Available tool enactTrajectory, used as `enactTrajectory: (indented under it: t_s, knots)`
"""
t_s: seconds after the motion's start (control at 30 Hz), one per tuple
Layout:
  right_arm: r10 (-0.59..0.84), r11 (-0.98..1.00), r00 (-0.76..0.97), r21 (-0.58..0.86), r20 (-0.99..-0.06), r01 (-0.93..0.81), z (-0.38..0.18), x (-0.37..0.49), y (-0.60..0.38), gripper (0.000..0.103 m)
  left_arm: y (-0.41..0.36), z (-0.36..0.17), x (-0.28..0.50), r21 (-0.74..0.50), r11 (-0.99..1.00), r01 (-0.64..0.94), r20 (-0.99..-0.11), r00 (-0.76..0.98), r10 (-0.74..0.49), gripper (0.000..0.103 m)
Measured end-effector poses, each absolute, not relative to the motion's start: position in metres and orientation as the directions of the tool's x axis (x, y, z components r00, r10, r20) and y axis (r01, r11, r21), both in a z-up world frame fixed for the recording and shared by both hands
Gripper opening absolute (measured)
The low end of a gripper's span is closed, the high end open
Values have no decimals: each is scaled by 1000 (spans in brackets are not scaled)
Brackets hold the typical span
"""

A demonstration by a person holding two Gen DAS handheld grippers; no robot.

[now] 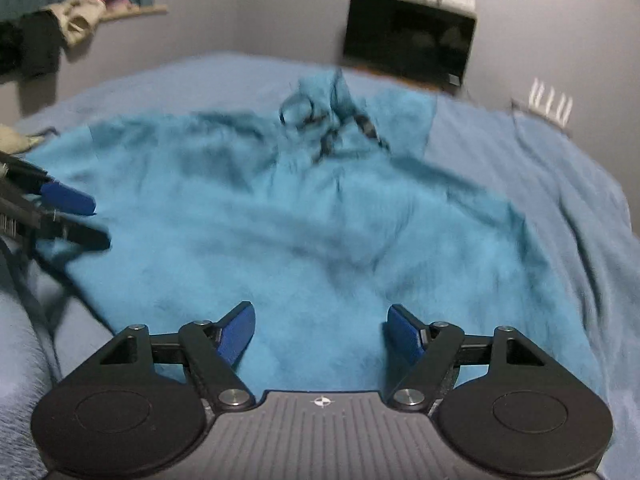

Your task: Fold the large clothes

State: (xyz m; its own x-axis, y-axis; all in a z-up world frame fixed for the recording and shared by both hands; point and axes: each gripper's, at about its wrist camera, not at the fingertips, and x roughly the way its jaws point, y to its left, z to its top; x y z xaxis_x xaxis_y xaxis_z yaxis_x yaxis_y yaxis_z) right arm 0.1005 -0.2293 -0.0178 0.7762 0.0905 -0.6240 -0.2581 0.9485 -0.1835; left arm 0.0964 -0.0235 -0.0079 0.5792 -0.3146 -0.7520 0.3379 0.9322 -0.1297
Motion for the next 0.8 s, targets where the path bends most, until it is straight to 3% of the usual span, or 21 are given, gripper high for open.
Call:
enactTrajectory:
  t_s: [0.1, 0.2, 0.3, 0.47, 0.6, 0.8]
  knots:
    - [53, 976, 733, -118, -678, -180, -23, 103, -240, 76, -21, -14, 96, -117, 937, 330, -779, 554, -293, 75]
    - [41, 998, 685, 1, -727, -58, -27, 114, -265, 87, -22, -17, 97, -118, 940, 321, -791, 541, -285, 76]
    - [83, 993, 635, 115, -768, 9, -39, 119, -288, 87, -29, -16, 102, -109, 940, 325, -805, 525, -275, 76]
    - [40, 999, 604, 46, -796, -5, -52, 127, -277, 90, -35, 3, 113, -114, 938, 326, -776, 560, -289, 77]
    - [31, 999, 650, 50, -759, 11, -46, 124, -275, 90, -48, 28, 127, -242, 902, 358, -678, 603, -421, 77]
    - [41, 998, 765, 64, -643, 1, -25, 104, -275, 90, -79, 27, 162, -227, 901, 370, -646, 635, -424, 83]
